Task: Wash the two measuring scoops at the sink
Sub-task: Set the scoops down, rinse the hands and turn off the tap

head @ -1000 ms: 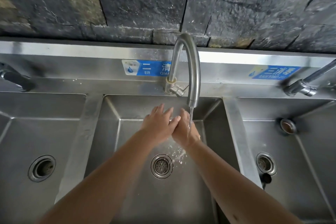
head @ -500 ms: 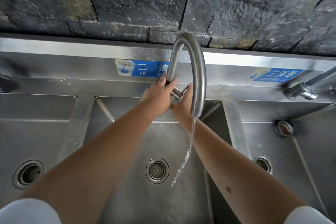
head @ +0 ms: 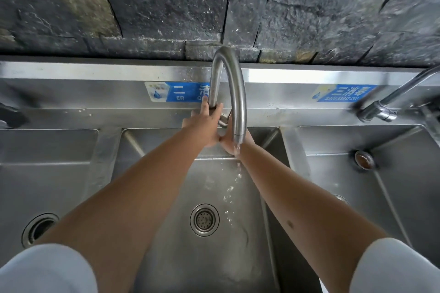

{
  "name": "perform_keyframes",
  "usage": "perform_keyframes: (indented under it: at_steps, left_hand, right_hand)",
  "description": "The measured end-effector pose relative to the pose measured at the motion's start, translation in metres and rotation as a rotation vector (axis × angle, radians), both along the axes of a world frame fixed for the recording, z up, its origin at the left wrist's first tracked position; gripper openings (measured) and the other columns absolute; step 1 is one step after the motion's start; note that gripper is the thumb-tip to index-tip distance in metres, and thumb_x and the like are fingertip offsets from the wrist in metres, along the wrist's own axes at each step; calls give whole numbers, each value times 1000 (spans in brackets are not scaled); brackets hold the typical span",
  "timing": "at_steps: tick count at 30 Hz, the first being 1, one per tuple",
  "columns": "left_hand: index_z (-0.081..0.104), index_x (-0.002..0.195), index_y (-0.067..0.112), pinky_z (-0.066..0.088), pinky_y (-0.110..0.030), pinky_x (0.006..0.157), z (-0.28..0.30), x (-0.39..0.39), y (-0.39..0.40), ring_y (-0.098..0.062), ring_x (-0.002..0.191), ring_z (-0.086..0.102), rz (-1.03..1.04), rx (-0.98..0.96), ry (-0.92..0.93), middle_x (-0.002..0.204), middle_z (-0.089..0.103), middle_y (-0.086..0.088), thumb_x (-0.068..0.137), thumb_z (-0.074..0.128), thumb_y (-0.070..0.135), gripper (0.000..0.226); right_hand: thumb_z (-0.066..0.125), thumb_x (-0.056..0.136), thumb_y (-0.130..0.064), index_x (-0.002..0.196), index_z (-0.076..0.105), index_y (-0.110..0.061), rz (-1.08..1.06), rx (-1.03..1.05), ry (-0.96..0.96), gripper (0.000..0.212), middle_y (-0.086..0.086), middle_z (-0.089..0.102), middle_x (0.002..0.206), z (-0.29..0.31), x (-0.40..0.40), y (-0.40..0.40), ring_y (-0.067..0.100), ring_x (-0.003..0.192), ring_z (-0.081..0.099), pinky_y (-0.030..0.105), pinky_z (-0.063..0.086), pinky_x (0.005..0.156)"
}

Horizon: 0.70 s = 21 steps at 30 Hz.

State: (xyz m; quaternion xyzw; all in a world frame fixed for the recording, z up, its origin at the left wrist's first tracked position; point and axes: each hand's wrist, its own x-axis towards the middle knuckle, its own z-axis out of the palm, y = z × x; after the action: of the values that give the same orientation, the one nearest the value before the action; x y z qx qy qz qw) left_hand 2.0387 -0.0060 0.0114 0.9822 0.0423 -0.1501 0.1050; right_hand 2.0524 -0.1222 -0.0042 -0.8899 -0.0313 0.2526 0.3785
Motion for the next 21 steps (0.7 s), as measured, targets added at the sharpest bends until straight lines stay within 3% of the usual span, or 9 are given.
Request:
perform_keyframes:
  at_steps: [1,3,7,10,13,21]
  left_hand:
    - [4,149,37,40,-53,100,2,-4,-4,-40,138,27,13,5,-3,161,-15,-10,76,72,37,100]
    - [8,149,37,39,-53,102,7,-14,-10,-39,140,24,21,1,-19,162,-9,-12,76,72,39,96]
    - [12,150,36,35,-53,105,13,-48,-17,-36,144,19,-39,62,-37,162,-2,-10,80,62,48,86]
    - [10,150,33,34,-53,105,19,-77,-26,-34,145,16,-42,88,-17,163,-3,-9,88,52,44,76]
    - [2,151,32,29,-54,109,23,-106,-32,-33,146,11,-49,95,23,163,-6,-8,93,42,47,72]
    - [5,150,35,20,-55,114,15,-185,-44,-37,147,5,-72,60,-15,162,-6,-8,88,36,62,75]
  right_hand:
    - [46,100,-12,156,10,-9,3,-108,-22,67,17,18,162,4,-1,-2,26,147,24,24,33,114]
    - [52,96,-10,152,22,-4,45,-134,-14,64,22,28,157,15,-8,-6,33,141,34,39,37,113]
    - [63,86,-17,142,40,-4,245,-310,-170,61,21,49,140,33,-36,-22,37,122,54,39,49,93]
    - [62,87,-21,150,32,-14,331,-373,-179,70,8,30,159,39,-57,-28,30,134,46,42,49,101]
    - [58,90,-24,154,21,-21,377,-422,-151,73,4,12,165,40,-80,-39,33,145,30,52,43,106]
    - [67,81,-48,154,12,-27,439,-554,-225,94,1,5,166,38,-145,-81,27,150,14,56,29,112]
